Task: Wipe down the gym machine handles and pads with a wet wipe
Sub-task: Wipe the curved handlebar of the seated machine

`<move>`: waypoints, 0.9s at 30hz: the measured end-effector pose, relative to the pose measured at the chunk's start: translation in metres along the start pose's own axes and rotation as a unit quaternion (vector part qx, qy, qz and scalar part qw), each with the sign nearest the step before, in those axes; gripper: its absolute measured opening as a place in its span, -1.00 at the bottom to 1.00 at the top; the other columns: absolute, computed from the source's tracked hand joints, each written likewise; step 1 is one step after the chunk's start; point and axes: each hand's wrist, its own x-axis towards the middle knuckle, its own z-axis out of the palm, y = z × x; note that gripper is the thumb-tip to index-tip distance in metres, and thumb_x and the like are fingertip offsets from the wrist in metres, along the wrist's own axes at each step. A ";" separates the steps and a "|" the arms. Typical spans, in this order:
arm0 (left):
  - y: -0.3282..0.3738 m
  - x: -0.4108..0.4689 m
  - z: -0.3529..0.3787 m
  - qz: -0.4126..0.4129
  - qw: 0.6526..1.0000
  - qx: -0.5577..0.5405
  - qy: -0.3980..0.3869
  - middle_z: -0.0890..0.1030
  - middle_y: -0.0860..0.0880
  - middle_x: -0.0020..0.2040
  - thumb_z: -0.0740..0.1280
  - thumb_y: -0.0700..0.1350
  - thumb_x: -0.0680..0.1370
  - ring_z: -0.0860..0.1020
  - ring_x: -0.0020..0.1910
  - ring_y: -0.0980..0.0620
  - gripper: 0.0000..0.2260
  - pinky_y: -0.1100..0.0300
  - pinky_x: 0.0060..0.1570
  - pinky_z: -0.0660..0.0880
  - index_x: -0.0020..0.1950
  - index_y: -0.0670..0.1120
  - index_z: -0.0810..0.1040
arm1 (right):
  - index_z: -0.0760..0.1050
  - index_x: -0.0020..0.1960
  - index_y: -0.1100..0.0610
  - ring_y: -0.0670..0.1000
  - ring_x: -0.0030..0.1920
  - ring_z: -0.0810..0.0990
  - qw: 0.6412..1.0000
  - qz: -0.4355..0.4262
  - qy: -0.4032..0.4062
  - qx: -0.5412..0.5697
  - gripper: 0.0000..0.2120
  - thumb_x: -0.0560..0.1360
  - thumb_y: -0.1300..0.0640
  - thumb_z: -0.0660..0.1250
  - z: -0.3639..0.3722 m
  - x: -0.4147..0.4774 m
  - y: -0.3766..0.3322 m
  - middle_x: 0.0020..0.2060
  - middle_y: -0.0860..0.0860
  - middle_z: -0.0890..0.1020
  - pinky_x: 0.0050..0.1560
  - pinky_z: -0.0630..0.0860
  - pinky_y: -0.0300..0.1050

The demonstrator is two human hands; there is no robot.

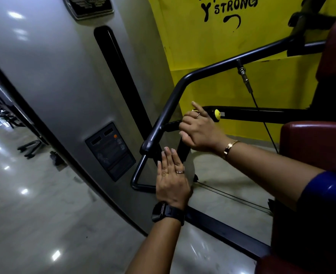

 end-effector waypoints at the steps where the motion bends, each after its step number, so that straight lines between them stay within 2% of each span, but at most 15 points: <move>1: -0.001 0.000 0.000 0.003 1.000 0.001 0.004 0.37 -0.30 0.43 0.09 -0.17 0.56 0.23 0.47 -0.16 -0.35 0.01 0.47 0.09 0.58 -0.25 -0.12 | 0.54 -0.21 0.13 0.12 -0.07 0.57 1.000 -0.016 -0.005 0.010 -0.72 0.50 0.02 0.14 0.000 0.000 -0.009 -0.28 0.06 0.57 0.47 0.14 0.11; 3: -0.003 -0.001 0.001 0.002 1.000 -0.003 0.021 0.35 -0.29 0.44 0.02 -0.17 0.62 0.13 0.54 -0.13 -0.42 0.00 0.47 0.11 0.58 -0.24 -0.13 | 0.53 -0.22 0.11 0.11 -0.08 0.57 0.997 -0.060 -0.036 0.026 -0.69 0.54 0.01 0.11 -0.001 -0.008 -0.026 -0.27 0.05 0.57 0.47 0.15 0.07; 5: -0.004 0.000 0.000 0.001 0.999 -0.010 0.034 0.32 -0.28 0.44 -0.07 -0.16 0.66 0.02 0.58 -0.09 -0.49 0.00 0.47 0.10 0.58 -0.22 -0.14 | 0.55 -0.10 0.11 0.11 0.10 0.55 0.994 -0.090 -0.054 0.039 -0.65 0.60 0.00 0.05 0.002 -0.024 -0.033 -0.14 0.07 0.60 0.49 0.12 0.08; 7: -0.002 0.000 -0.001 0.008 1.000 -0.005 0.021 0.35 -0.31 0.42 0.01 -0.17 0.62 0.13 0.53 -0.16 -0.42 0.01 0.46 0.06 0.58 -0.24 -0.17 | 0.55 0.13 0.12 0.13 0.30 0.48 0.991 -0.127 -0.035 0.034 -0.60 0.63 -0.02 0.00 0.006 -0.040 -0.023 0.10 0.11 0.60 0.49 0.12 0.10; 9: 0.000 0.001 -0.001 0.014 1.000 0.000 0.007 0.38 -0.34 0.41 0.09 -0.15 0.55 0.23 0.44 -0.20 -0.33 0.01 0.46 0.04 0.57 -0.26 -0.18 | 0.51 0.28 0.11 0.13 0.37 0.43 0.988 -0.152 -0.009 0.022 -0.58 0.64 -0.03 0.00 0.011 -0.044 -0.004 0.23 0.12 0.56 0.49 0.13 0.12; 11: 0.000 0.000 0.000 0.012 1.000 0.002 0.004 0.36 -0.33 0.42 0.11 -0.14 0.54 0.24 0.44 -0.20 -0.31 0.01 0.46 0.03 0.57 -0.26 -0.18 | 0.55 0.17 0.13 0.14 0.28 0.50 0.993 -0.120 -0.004 0.017 -0.59 0.64 -0.03 -0.01 0.010 -0.032 0.001 0.12 0.13 0.61 0.47 0.17 0.12; 14: -0.002 0.000 0.000 0.008 1.000 0.000 0.007 0.37 -0.33 0.42 0.10 -0.13 0.54 0.23 0.43 -0.20 -0.31 0.02 0.46 0.02 0.57 -0.25 -0.18 | 0.58 -0.17 0.13 0.12 -0.07 0.61 0.999 -0.047 -0.015 0.002 -0.61 0.60 0.01 0.04 0.002 -0.004 -0.016 -0.24 0.06 0.62 0.45 0.22 0.10; 16: -0.001 0.001 -0.001 0.011 1.000 -0.007 0.009 0.37 -0.34 0.42 0.09 -0.12 0.54 0.24 0.43 -0.20 -0.32 0.02 0.46 0.03 0.57 -0.25 -0.18 | 0.57 -0.30 0.10 0.10 -0.21 0.61 0.996 -0.069 -0.063 -0.002 -0.56 0.55 -0.01 0.03 -0.002 0.008 -0.020 -0.36 0.03 0.61 0.41 0.28 0.09; 18: 0.000 0.001 -0.002 0.013 1.000 -0.014 0.008 0.35 -0.34 0.43 0.08 -0.12 0.54 0.23 0.43 -0.20 -0.32 0.03 0.46 0.02 0.57 -0.25 -0.18 | 0.56 -0.33 0.08 0.08 -0.22 0.61 0.990 -0.097 -0.100 -0.001 -0.53 0.54 -0.04 -0.01 -0.005 0.012 -0.014 -0.38 0.00 0.60 0.40 0.28 0.09; 20: -0.001 0.000 -0.001 0.009 1.000 -0.013 0.007 0.26 -0.30 0.47 0.07 -0.12 0.56 0.19 0.47 -0.20 -0.34 0.03 0.47 0.02 0.57 -0.24 -0.18 | 0.56 -0.34 0.07 0.08 -0.24 0.60 0.992 -0.085 -0.089 0.001 -0.56 0.52 -0.04 0.02 -0.008 0.015 -0.004 -0.38 0.00 0.60 0.35 0.34 0.08; 23: -0.002 -0.001 0.000 0.000 1.000 -0.023 0.003 0.16 -0.24 0.50 0.01 -0.09 0.63 0.06 0.54 -0.16 -0.40 0.04 0.48 0.01 0.58 -0.23 -0.19 | 0.57 -0.34 0.10 0.11 -0.27 0.57 0.998 -0.006 -0.063 0.015 -0.61 0.48 -0.02 0.08 -0.009 0.021 0.006 -0.40 0.03 0.60 0.15 0.47 0.04; 25: -0.002 -0.001 0.000 -0.002 0.999 -0.030 -0.013 0.12 -0.24 0.52 0.05 -0.11 0.58 0.12 0.51 -0.17 -0.35 0.03 0.47 0.01 0.57 -0.23 -0.20 | 0.55 -0.29 0.14 0.15 -0.26 0.53 0.997 0.048 -0.059 0.033 -0.61 0.50 -0.02 0.06 -0.009 0.022 0.009 -0.35 0.09 0.60 -0.01 0.46 -0.02; 27: -0.003 -0.002 0.001 -0.005 0.999 -0.032 -0.022 -0.03 -0.20 0.58 0.06 -0.12 0.56 0.05 0.55 -0.14 -0.34 0.04 0.48 0.00 0.58 -0.22 -0.19 | 0.52 -0.17 0.18 0.17 -0.17 0.51 0.989 0.114 -0.063 0.076 -0.64 0.55 -0.02 0.08 -0.010 0.020 0.007 -0.23 0.14 0.58 -0.13 0.37 -0.03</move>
